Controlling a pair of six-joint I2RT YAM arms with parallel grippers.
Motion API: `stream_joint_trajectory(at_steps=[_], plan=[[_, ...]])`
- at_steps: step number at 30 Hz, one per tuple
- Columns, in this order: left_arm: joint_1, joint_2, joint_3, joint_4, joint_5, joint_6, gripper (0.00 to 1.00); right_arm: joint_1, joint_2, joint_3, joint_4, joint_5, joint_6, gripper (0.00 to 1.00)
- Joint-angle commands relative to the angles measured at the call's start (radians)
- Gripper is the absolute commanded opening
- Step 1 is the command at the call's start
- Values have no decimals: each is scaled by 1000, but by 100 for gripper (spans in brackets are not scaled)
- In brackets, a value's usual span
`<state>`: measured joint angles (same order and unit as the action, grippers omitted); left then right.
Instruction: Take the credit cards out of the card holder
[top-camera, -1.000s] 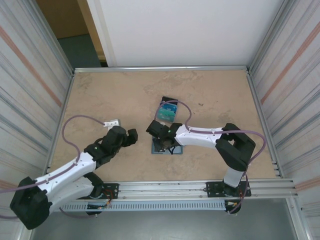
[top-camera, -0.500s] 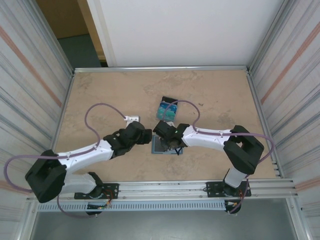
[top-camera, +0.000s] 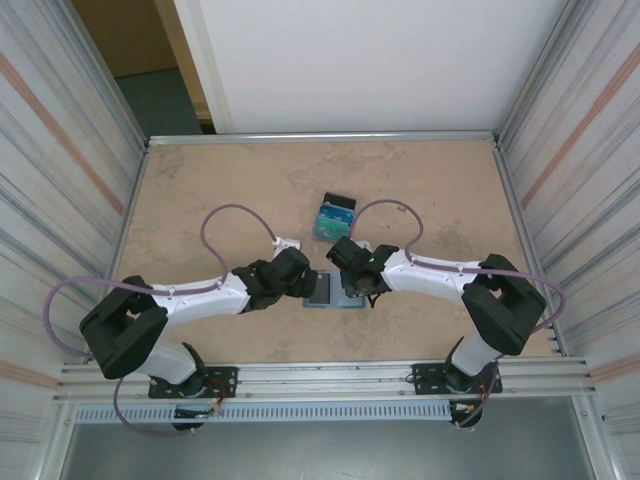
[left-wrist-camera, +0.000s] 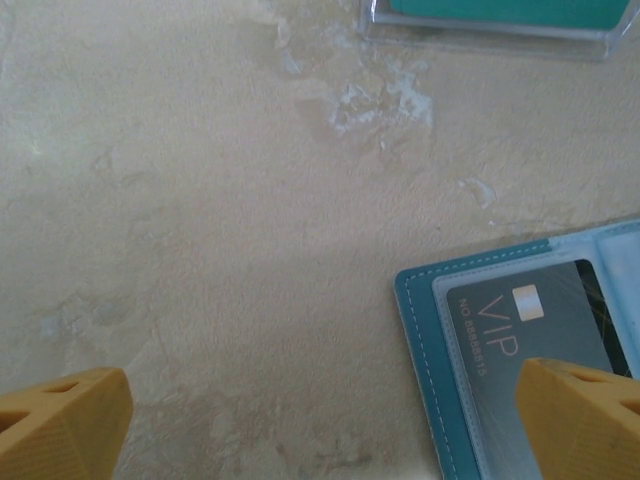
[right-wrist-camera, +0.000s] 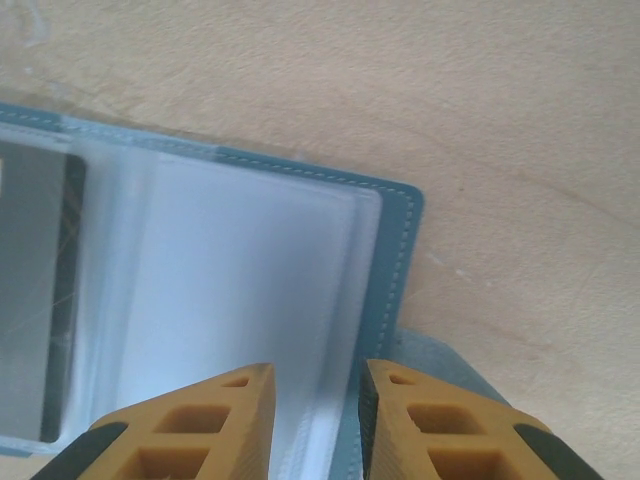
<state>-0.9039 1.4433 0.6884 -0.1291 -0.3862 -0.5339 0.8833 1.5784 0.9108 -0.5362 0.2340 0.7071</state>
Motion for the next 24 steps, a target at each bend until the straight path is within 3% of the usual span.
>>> stream_joint_trajectory(at_steps=[1,11,18,24], plan=[[-22,24,15,-13,-20,11,99,-25,-45,-18,-8,1,21,29],[-102,109,25,-49,-52,-81,99,-77,-157,-30,24,-78,8,29],[-178,142,49,-104,-91,-167,99,-91,-178,-29,83,-204,21,22],[-182,111,55,-134,-136,-219,99,-106,-162,-30,110,-286,30,16]])
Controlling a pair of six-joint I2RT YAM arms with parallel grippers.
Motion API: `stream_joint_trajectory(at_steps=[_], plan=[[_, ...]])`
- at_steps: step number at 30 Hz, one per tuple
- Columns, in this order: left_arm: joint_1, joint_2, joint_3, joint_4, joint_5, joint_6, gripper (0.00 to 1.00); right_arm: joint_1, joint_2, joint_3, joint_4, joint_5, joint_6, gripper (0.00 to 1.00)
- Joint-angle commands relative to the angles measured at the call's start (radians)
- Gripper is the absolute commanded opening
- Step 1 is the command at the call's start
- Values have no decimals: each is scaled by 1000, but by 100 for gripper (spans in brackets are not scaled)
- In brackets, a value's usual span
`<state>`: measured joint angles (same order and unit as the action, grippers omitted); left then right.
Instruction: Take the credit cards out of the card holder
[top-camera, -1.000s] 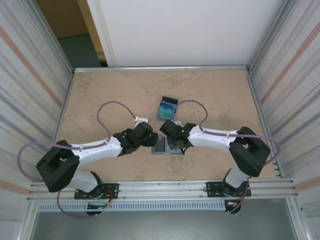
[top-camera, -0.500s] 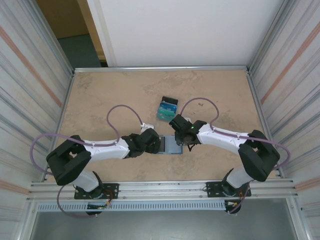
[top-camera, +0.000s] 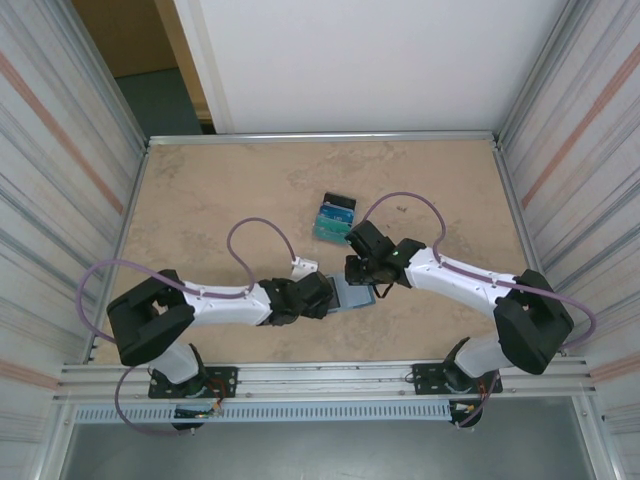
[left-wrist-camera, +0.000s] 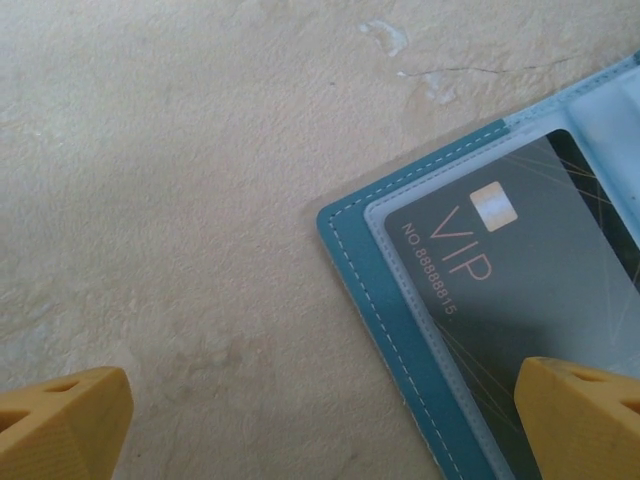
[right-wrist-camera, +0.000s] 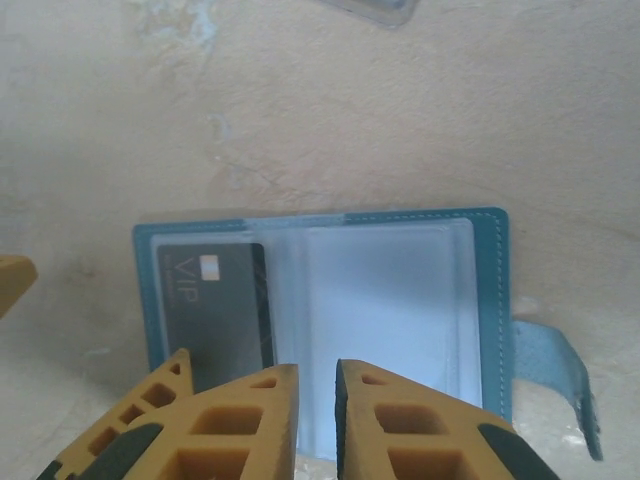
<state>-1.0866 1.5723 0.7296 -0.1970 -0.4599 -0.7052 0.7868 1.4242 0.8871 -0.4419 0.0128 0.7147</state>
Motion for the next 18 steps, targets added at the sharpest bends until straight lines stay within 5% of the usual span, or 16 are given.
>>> stream_joint_trajectory(at_steps=[1,18], plan=[[4,-30,14,-70,-70,-44,99,-13,-3,-7,20,-79,22,15],[86,-65,-6,-21,-2,10,99,-18,112,-12,99,-243,27,12]])
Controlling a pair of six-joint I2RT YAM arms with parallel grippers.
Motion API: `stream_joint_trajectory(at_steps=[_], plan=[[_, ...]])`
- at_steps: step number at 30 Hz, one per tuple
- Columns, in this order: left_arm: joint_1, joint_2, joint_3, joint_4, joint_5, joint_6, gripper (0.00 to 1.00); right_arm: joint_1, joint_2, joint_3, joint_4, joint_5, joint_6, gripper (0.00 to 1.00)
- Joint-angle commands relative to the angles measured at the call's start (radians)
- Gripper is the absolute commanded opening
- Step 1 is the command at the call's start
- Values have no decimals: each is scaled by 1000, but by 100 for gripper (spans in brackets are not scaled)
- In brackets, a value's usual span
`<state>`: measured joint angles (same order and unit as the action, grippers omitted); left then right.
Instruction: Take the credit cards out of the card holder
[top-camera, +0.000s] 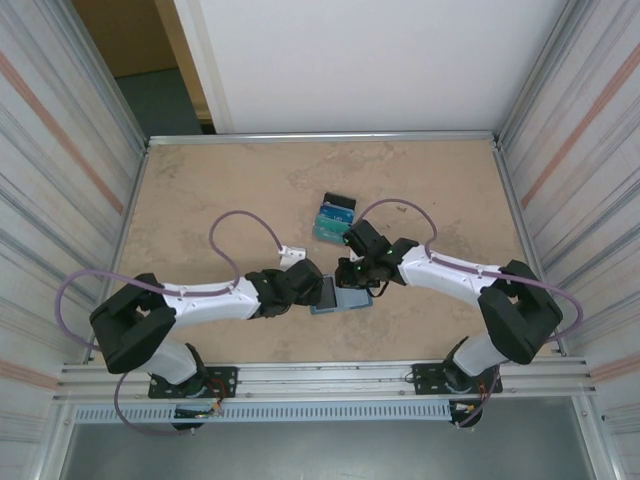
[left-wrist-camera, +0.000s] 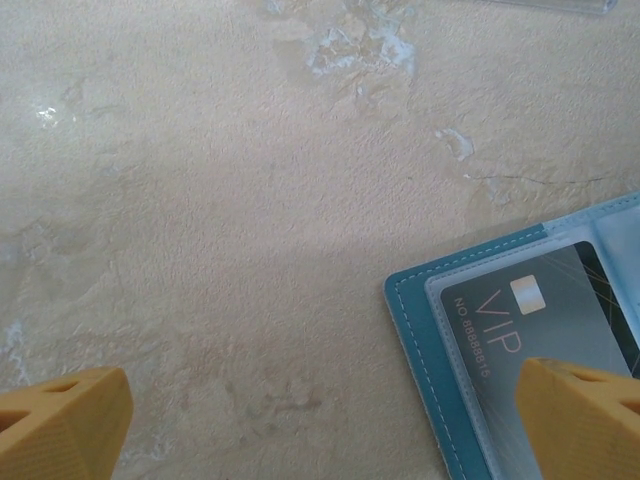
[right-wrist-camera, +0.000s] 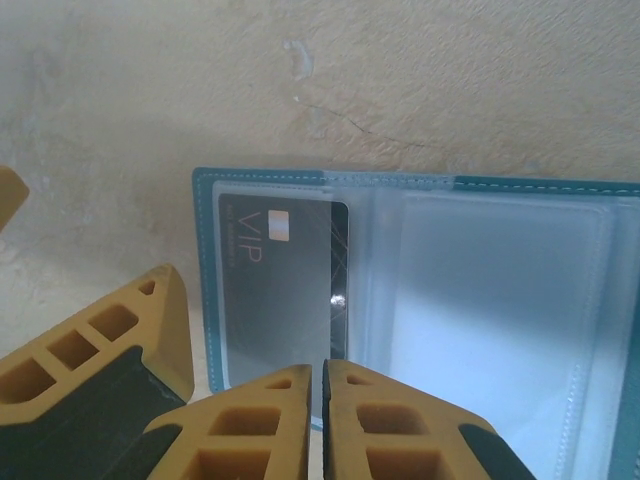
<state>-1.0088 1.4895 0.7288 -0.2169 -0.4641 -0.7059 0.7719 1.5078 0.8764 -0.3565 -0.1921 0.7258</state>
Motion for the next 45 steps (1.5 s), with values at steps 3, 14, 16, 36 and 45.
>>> stream_joint_trajectory(at_steps=[3,14,16,36,45], plan=[[8,39,-3,1,13,8,99,-5,51,-1,27,-57,24,12],[8,81,3,-51,28,-10,99,-6,118,-8,60,-106,61,13],[8,80,1,-56,27,-15,99,-8,127,-10,64,-111,64,13],[9,106,12,-82,29,-10,99,-56,156,-94,210,-218,109,16],[9,110,9,-84,34,-17,99,-72,160,-121,286,-269,130,15]])
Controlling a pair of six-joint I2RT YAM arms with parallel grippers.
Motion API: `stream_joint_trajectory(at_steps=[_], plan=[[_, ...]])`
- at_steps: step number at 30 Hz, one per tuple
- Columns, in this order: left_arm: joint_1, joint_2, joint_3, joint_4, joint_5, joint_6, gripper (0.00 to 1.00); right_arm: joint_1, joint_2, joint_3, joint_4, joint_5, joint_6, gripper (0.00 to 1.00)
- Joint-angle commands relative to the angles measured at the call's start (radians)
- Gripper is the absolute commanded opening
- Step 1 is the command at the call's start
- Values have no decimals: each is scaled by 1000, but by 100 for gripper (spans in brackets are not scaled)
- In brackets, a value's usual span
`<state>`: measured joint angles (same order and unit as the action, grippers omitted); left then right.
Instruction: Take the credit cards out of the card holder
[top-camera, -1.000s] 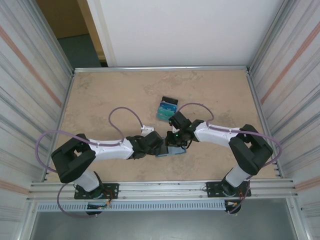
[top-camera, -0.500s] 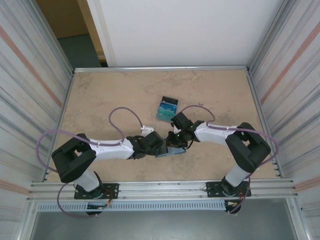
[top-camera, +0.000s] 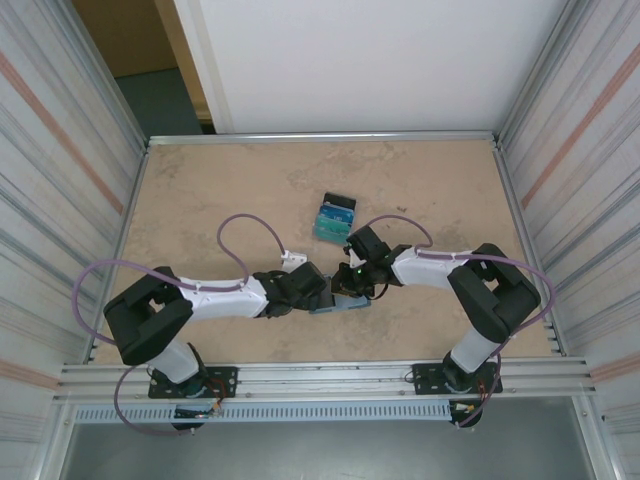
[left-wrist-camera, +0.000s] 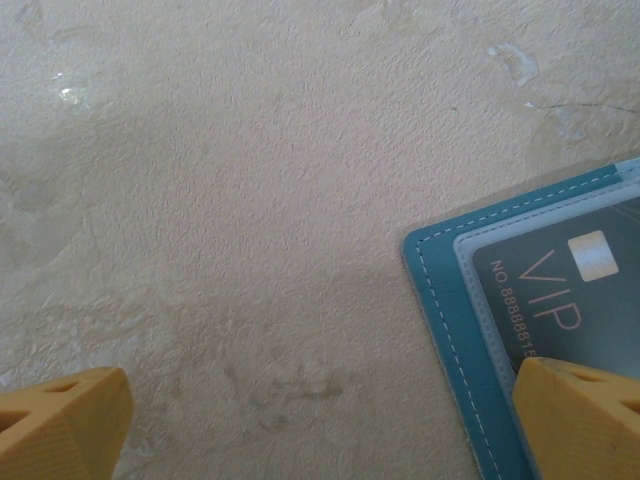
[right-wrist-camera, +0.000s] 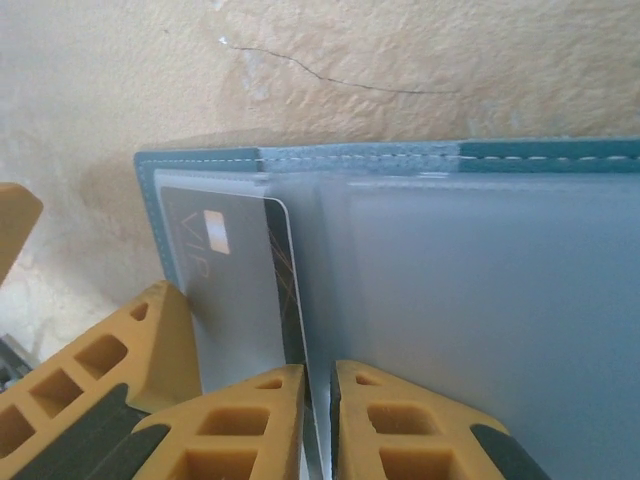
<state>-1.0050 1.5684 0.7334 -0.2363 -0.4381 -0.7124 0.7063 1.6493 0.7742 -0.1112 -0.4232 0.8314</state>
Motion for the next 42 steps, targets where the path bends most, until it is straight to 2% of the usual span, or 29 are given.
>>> stream_joint_trajectory(at_steps=[1,9,27,42], plan=[[5,32,4,-65,9,-10,99,-7,20,-21,49,-44,27,16],[5,33,6,-64,9,-10,99,-13,25,-26,60,-54,29,16],[4,33,6,-72,-2,-15,99,-57,-41,-106,168,-96,58,4],[5,38,15,-86,-10,-16,99,-93,-67,-158,270,-159,93,9]])
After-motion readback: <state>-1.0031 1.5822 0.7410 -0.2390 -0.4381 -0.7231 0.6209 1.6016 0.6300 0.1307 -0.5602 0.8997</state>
